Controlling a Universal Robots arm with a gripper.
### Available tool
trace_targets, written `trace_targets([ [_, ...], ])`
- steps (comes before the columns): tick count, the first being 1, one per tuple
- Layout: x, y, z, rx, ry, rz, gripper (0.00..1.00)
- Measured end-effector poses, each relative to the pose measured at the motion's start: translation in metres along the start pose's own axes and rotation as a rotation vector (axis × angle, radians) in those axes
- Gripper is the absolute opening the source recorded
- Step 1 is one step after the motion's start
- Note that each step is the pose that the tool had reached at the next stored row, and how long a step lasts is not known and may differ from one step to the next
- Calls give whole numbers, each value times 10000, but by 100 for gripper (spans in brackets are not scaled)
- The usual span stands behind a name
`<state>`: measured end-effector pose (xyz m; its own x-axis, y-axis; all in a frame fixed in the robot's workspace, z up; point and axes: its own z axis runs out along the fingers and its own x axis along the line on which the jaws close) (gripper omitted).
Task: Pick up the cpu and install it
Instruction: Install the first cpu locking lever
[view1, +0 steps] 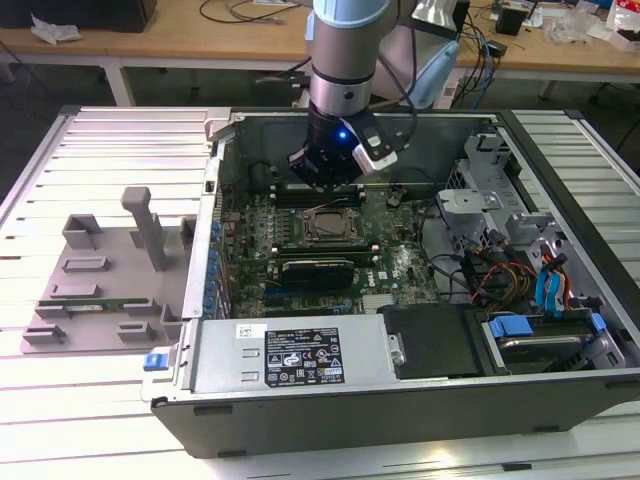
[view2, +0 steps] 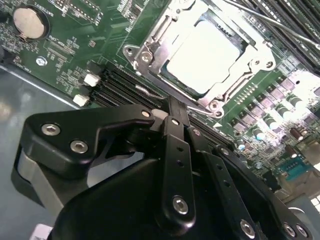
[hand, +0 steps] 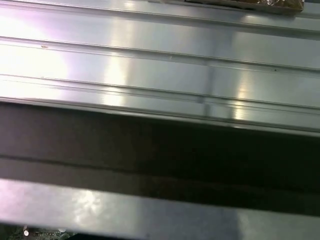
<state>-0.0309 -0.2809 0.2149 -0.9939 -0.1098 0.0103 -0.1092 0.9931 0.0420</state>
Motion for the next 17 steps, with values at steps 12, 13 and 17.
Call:
trace_targets([
  [12, -140, -37, 106, 2, 7, 0, 11],
  [13, -139, -41, 109, 2, 5, 1, 11],
  [17, -148, -44, 133, -8, 5, 1, 11],
])
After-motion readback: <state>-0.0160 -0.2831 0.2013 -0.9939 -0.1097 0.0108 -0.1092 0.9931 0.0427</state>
